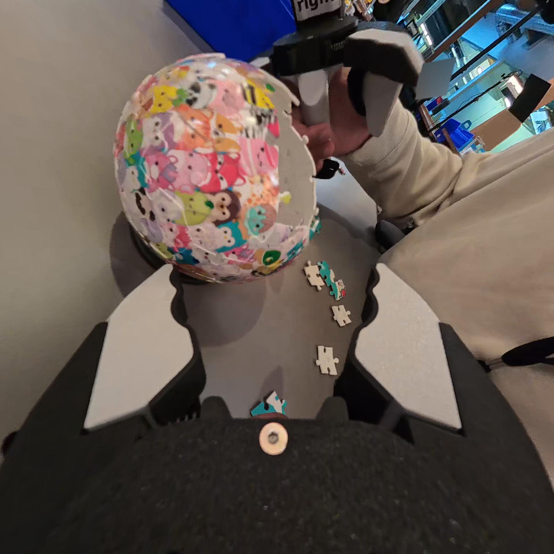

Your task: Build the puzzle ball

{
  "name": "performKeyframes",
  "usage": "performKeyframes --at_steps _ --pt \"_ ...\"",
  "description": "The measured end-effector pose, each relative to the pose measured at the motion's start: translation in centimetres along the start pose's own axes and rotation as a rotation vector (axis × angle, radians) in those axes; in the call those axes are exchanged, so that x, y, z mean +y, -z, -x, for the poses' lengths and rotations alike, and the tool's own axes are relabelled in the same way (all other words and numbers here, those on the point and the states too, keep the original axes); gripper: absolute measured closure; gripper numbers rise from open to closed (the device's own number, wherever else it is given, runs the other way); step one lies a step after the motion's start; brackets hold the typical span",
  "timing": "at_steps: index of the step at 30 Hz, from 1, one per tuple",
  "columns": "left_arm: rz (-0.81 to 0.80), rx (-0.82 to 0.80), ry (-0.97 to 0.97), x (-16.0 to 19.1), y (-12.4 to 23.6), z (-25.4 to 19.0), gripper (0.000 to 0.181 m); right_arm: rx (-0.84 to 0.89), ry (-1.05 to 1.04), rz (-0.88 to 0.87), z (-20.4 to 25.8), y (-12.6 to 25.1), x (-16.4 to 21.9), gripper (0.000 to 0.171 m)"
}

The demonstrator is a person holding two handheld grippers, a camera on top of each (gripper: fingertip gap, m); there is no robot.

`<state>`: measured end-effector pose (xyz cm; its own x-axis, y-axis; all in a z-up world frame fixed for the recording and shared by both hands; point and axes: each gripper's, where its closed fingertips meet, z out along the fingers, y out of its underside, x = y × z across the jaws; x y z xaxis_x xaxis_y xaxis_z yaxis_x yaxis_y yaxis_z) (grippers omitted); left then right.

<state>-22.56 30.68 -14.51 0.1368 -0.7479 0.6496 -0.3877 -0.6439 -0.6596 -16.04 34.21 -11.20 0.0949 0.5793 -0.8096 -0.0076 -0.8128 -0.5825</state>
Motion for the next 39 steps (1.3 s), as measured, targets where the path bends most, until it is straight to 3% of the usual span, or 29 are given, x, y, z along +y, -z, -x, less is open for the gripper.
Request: performKeyframes --at_steps 8,14,17,22,31,37,39 --pt "0.023 -0.018 0.028 0.5 -0.6 1.3 0.07 0.012 0.108 -0.063 -0.2 -0.1 -0.9 0.035" --pt "0.039 -0.009 0.037 -0.1 -1.3 1.4 0.063 0.016 0.018 -0.024 -0.9 -0.3 -0.2 0.027" --pt "0.036 -0.053 0.008 -0.6 -1.6 1.7 0.056 0.038 0.079 -0.032 -0.6 -0.5 -1.0 0.026" --pt "-0.007 -0.078 0.006 -1.3 -1.4 2.2 0.057 0.02 0.144 -0.081 0.2 -0.9 -2.6 0.027" --pt "-0.057 -0.081 0.008 -1.5 -1.7 2.7 0.058 0.049 0.12 -0.069 -0.5 -0.3 -1.5 0.029" --pt "-0.082 -0.113 -0.022 -1.9 -1.5 2.2 0.056 0.088 0.236 -0.042 -0.3 -0.9 -1.2 0.027" --pt "-0.09 -0.136 -0.025 -1.7 -1.1 2.5 0.06 0.138 0.321 -0.027 -0.5 -0.4 -0.8 0.034"
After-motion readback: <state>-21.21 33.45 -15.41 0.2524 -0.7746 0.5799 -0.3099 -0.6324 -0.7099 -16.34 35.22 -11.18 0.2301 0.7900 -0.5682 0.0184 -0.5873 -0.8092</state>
